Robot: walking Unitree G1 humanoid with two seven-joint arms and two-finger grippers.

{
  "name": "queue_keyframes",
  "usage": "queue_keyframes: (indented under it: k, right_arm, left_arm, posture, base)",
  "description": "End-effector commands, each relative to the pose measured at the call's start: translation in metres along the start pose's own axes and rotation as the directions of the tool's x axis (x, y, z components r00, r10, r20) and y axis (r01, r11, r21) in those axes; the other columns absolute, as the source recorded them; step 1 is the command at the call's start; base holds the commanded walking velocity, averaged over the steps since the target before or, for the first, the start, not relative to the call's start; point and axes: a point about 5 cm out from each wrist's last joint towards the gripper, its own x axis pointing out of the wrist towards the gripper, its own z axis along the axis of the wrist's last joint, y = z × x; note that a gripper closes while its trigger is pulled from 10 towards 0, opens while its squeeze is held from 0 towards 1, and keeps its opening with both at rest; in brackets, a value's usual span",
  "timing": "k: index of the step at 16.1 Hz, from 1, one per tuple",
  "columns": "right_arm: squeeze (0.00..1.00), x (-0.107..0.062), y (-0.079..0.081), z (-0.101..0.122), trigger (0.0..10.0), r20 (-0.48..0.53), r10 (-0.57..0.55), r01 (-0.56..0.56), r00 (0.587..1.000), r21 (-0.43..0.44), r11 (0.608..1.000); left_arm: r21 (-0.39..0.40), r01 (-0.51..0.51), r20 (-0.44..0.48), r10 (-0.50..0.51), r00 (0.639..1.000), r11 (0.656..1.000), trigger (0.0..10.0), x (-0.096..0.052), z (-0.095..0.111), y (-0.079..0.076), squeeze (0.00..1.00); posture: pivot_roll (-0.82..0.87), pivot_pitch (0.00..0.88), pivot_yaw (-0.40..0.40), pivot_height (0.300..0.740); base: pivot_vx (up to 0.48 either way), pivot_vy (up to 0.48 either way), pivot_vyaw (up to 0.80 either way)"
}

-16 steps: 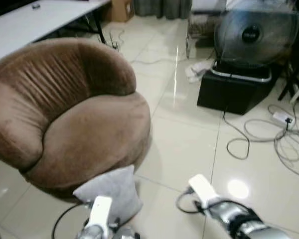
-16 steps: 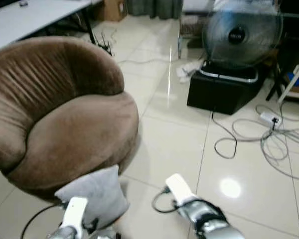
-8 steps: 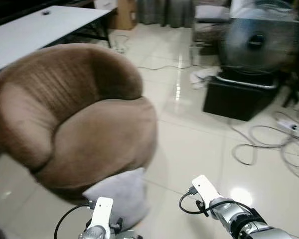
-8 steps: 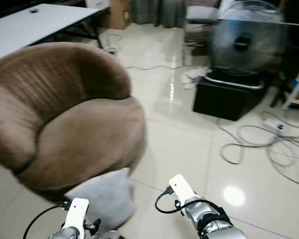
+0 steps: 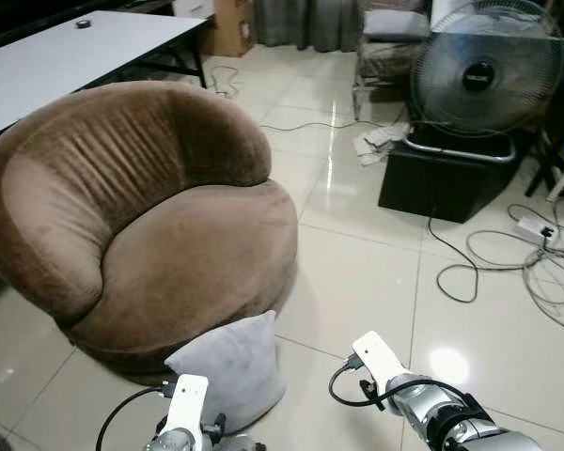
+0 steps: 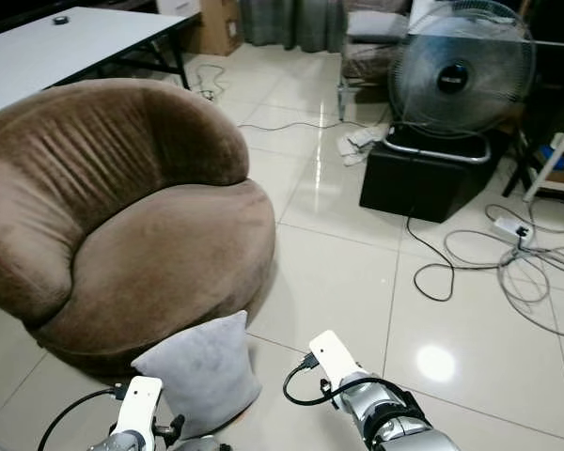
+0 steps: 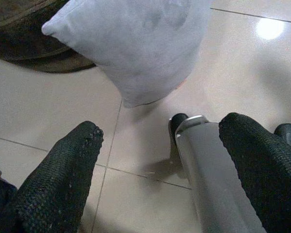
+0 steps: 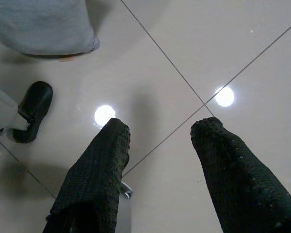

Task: Move the pillow to the sofa from floor

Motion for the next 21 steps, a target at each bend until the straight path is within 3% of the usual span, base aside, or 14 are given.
queue_keyframes:
  k: [1,21]
  right_arm:
    - [0.0,0.0001,0.0005,0.0018,10.0,0.0,0.0,0.0,1.0,-0.004,1.0]
    - [0.0,0.0007,0.0053,0.0054,10.0,0.012,0.01,-0.01,1.0,-0.006,1.0]
  left_arm:
    - [0.01,-0.013,0.007,0.013,1.0,1.0,10.0,0.0,0.0021,0.0039,0.0]
    - [-0.017,-0.033,0.005,0.034,0.999,0.999,10.0,-0.0008,0.0006,0.0099,0.0]
  posture:
    - [-0.09,0.0,0.05,0.718]
    - [-0.08,0.0,0.042,0.718]
  base:
    - [0.0,0.0,0.0]
    - [0.0,0.0,0.0]
